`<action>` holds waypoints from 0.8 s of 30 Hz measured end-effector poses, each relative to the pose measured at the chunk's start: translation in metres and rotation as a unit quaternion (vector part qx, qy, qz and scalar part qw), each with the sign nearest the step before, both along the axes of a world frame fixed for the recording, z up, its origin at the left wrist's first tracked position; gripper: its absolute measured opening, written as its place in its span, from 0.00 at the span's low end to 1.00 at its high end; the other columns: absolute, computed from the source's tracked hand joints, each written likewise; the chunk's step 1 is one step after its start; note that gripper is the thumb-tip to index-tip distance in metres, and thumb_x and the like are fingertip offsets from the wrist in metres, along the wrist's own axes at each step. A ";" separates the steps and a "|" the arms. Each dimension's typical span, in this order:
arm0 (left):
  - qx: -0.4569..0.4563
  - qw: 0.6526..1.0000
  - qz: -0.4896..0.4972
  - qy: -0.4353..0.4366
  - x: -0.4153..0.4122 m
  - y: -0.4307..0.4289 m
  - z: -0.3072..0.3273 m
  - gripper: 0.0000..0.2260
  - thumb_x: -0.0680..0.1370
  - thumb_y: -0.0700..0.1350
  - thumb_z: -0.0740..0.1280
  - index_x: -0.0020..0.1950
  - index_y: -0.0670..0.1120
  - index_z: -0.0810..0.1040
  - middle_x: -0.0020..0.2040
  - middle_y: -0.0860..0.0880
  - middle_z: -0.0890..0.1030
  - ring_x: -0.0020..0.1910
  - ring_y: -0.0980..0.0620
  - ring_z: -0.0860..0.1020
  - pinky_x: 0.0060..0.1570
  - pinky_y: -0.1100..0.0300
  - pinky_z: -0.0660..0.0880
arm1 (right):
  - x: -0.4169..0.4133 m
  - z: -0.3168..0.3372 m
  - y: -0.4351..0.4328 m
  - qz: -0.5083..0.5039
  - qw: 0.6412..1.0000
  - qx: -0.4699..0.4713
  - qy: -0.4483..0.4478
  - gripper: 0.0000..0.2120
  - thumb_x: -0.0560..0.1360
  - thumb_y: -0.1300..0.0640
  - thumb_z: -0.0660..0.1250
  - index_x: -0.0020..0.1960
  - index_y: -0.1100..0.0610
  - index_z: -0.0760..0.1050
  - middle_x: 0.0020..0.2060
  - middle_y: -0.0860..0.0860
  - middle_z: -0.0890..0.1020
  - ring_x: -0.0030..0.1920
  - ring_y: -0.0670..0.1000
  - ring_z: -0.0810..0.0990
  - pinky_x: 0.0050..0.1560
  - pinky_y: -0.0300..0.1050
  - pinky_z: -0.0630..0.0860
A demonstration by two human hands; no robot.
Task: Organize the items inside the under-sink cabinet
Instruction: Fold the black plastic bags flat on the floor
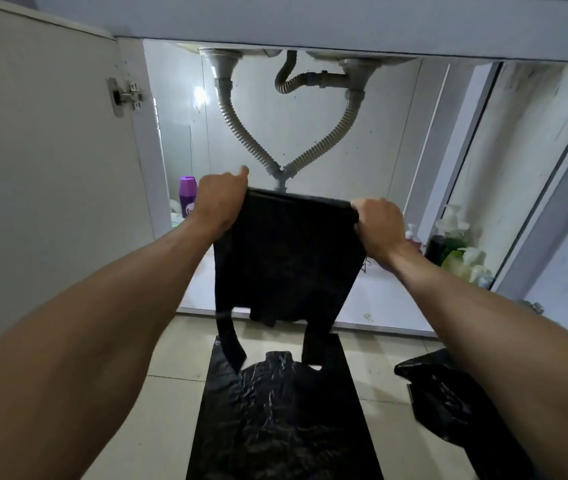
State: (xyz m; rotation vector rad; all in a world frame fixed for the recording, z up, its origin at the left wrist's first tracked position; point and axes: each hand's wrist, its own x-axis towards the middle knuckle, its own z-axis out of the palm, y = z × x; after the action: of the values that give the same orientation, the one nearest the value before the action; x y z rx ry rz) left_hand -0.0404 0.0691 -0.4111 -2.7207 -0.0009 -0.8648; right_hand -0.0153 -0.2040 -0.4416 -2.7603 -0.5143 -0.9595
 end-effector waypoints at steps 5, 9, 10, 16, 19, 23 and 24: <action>-0.050 0.996 -0.035 -0.068 -0.009 0.012 0.016 0.18 0.75 0.34 0.61 0.64 0.39 0.67 0.38 0.40 0.80 0.31 0.41 0.74 0.33 0.54 0.64 | 0.003 0.007 0.002 0.023 0.996 0.003 -0.088 0.06 0.69 0.64 0.59 0.34 0.58 0.70 0.29 0.55 0.72 0.29 0.58 0.69 0.32 0.44 0.56; -0.040 0.997 -0.053 -0.050 -0.031 0.018 -0.019 0.13 0.75 0.36 0.65 0.58 0.41 0.69 0.35 0.42 0.79 0.30 0.42 0.77 0.32 0.54 0.70 | -0.020 -0.013 -0.004 0.041 0.996 -0.015 -0.081 0.07 0.70 0.63 0.61 0.35 0.55 0.68 0.29 0.51 0.67 0.29 0.58 0.68 0.32 0.45 0.58; -0.033 0.997 -0.055 -0.037 -0.039 0.019 -0.030 0.13 0.74 0.37 0.65 0.58 0.41 0.70 0.35 0.42 0.80 0.30 0.42 0.77 0.31 0.56 0.69 | -0.026 -0.023 -0.005 0.044 0.997 -0.024 -0.061 0.07 0.71 0.64 0.62 0.36 0.56 0.70 0.30 0.52 0.68 0.30 0.59 0.70 0.32 0.45 0.59; -0.010 0.986 -0.046 0.160 -0.096 0.022 -0.123 0.20 0.75 0.38 0.64 0.66 0.49 0.68 0.52 0.43 0.81 0.47 0.43 0.81 0.45 0.52 0.76 | -0.080 -0.122 -0.018 0.043 0.966 -0.022 0.252 0.14 0.66 0.70 0.63 0.32 0.53 0.64 0.33 0.51 0.74 0.40 0.58 0.76 0.35 0.45 0.62; 0.001 0.961 -0.038 0.274 -0.118 0.016 -0.169 0.15 0.77 0.40 0.61 0.64 0.48 0.69 0.55 0.45 0.80 0.53 0.44 0.80 0.51 0.52 0.75 | -0.102 -0.170 -0.025 0.021 0.932 -0.031 0.361 0.14 0.67 0.67 0.63 0.30 0.52 0.64 0.35 0.50 0.74 0.43 0.57 0.77 0.38 0.43 0.66; -0.002 0.925 -0.028 0.379 -0.145 0.003 -0.229 0.12 0.80 0.48 0.59 0.62 0.48 0.71 0.59 0.45 0.79 0.57 0.44 0.79 0.55 0.52 0.74 | -0.132 -0.216 -0.038 -0.008 0.893 -0.076 0.444 0.14 0.68 0.66 0.62 0.31 0.53 0.61 0.39 0.53 0.75 0.48 0.58 0.78 0.40 0.42 0.65; -0.001 0.916 -0.021 0.401 -0.151 0.000 -0.243 0.12 0.80 0.47 0.59 0.62 0.48 0.72 0.60 0.45 0.79 0.58 0.44 0.79 0.56 0.52 0.74 | -0.141 -0.225 -0.040 -0.018 0.887 -0.092 0.452 0.15 0.69 0.65 0.62 0.31 0.52 0.61 0.40 0.54 0.75 0.47 0.57 0.78 0.39 0.42 0.65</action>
State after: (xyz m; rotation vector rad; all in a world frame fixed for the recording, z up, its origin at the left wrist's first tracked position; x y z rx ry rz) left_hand -0.1914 0.0692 -0.6543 -2.8698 0.2223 0.2943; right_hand -0.1558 -0.2439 -0.6667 -2.9545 -0.3831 0.4456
